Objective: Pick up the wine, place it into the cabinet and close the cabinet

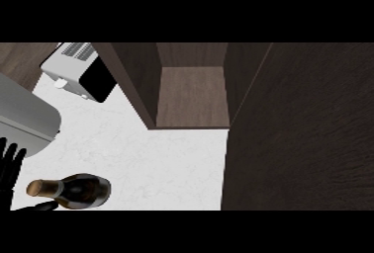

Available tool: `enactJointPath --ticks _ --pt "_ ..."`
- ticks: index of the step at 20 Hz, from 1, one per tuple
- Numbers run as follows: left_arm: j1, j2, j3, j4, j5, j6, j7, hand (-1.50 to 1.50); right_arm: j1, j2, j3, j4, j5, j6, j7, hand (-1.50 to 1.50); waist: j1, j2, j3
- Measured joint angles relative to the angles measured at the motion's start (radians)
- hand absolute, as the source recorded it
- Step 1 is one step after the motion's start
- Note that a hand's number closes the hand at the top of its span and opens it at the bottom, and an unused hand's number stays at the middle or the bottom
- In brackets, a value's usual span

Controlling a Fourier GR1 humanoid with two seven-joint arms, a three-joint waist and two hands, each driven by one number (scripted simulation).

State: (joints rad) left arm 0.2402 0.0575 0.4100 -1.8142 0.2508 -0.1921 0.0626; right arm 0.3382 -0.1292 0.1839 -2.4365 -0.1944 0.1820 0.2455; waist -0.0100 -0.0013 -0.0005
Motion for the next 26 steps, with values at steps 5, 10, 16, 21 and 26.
enactJointPath --ticks 5,10,16,21,26 --pt "0.003 0.01 0.006 0.16 -0.018 -0.065 -0.109 -1.5 -0.004 0.009 0.009 0.0 -0.006 0.007 0.014 -1.5 0.0 0.0 0.0" --pt "-0.048 0.025 0.004 0.348 -0.019 -0.13 -0.206 -1.5 0.009 0.017 0.012 0.004 -0.009 0.022 0.002 -1.5 -0.002 0.0 0.0" --pt "-0.064 0.036 -0.002 0.506 -0.017 -0.214 -0.305 -1.5 -0.018 0.02 0.002 0.0 -0.013 0.013 0.032 -1.5 0.0 0.0 0.0" --pt "-0.079 0.046 0.001 0.619 -0.003 -0.268 -0.354 -1.5 0.019 0.027 0.013 0.0 -0.012 0.029 0.004 -1.5 -0.001 0.0 0.0" --pt "-0.132 0.061 0.0 0.779 -0.027 -0.305 -0.455 -1.5 0.02 0.025 -0.005 0.003 -0.015 0.041 -0.003 -1.5 -0.002 0.0 0.0"
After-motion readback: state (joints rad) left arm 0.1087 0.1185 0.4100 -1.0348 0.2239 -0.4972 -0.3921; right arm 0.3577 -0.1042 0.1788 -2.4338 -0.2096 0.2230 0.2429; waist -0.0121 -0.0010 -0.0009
